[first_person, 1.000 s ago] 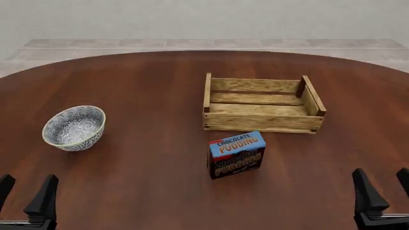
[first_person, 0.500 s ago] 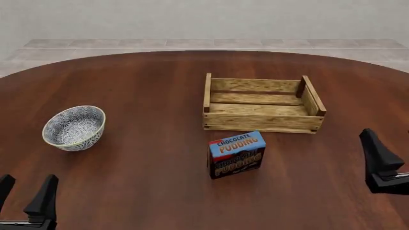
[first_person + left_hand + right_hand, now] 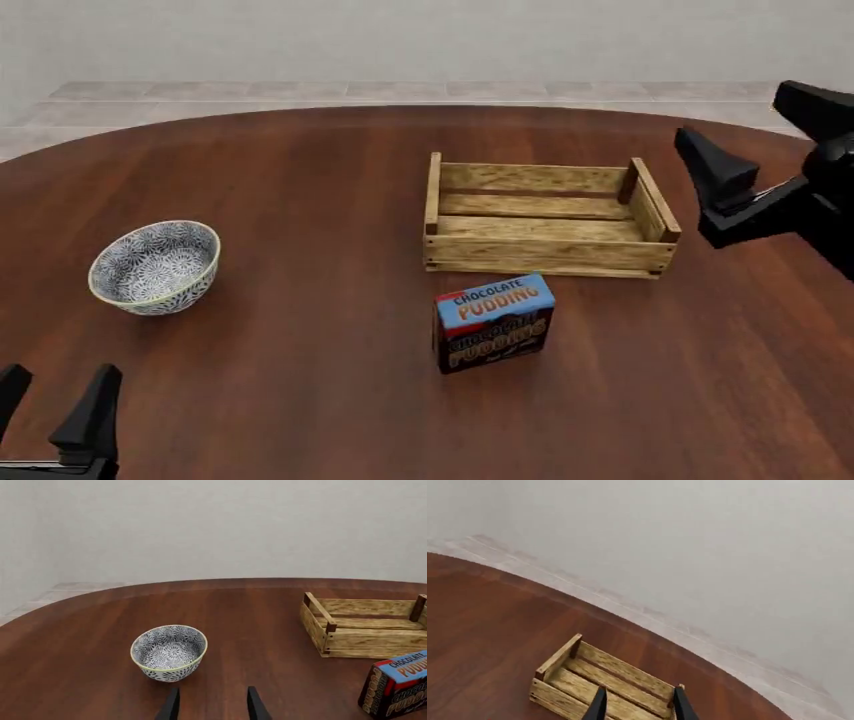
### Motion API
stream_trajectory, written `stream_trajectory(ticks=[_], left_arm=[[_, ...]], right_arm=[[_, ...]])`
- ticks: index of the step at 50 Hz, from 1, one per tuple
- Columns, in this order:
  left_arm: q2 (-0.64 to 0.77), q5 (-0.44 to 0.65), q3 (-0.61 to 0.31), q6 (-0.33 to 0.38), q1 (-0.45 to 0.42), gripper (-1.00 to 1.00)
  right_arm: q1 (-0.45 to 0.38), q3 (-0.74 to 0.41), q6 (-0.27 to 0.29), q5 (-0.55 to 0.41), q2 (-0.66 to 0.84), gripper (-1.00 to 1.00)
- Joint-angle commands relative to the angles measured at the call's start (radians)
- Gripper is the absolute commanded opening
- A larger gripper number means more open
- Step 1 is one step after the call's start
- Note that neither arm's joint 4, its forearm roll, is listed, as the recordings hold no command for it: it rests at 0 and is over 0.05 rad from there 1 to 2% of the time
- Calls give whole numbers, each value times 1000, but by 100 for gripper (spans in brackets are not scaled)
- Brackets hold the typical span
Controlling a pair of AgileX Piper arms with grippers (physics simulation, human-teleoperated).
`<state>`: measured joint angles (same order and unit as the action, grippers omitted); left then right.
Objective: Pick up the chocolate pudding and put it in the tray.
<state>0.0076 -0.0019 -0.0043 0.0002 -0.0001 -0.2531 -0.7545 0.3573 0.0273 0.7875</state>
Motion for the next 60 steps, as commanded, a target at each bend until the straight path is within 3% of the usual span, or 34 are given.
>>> stream_trajectory(ticks=[1, 9, 12, 16, 18, 24, 32, 35, 36, 42, 45, 54, 60], left_arm=[[0, 0, 0, 0, 0, 100], [0, 0, 0, 0, 0, 100], [0, 0, 0, 0, 0, 100], [0, 0, 0, 0, 0, 100], [0, 0, 0, 0, 0, 100], [0, 0, 0, 0, 0, 100], [0, 0, 0, 0, 0, 100], [0, 0, 0, 0, 0, 100], [0, 0, 0, 0, 0, 100], [0, 0, 0, 0, 0, 100], [0, 0, 0, 0, 0, 100], [0, 0, 0, 0, 0, 100], [0, 0, 0, 0, 0, 100]], right_arm=[[-111, -214, 133, -18, 218, 100], [-165, -291, 230, -11, 328, 100], [-209, -329, 234, -40, 370, 100], [-240, -333, 297, -42, 413, 100], [-265, -372, 287, -83, 439, 100], [-290, -412, 364, -117, 494, 100], [-341, -509, 451, -258, 562, 100], [-345, -546, 451, -296, 580, 100], [-343, -540, 487, -289, 583, 100], [-360, -603, 504, -386, 625, 100], [-377, -581, 543, -388, 623, 100], [-442, -581, 586, -487, 644, 100], [-429, -599, 612, -528, 690, 100]])
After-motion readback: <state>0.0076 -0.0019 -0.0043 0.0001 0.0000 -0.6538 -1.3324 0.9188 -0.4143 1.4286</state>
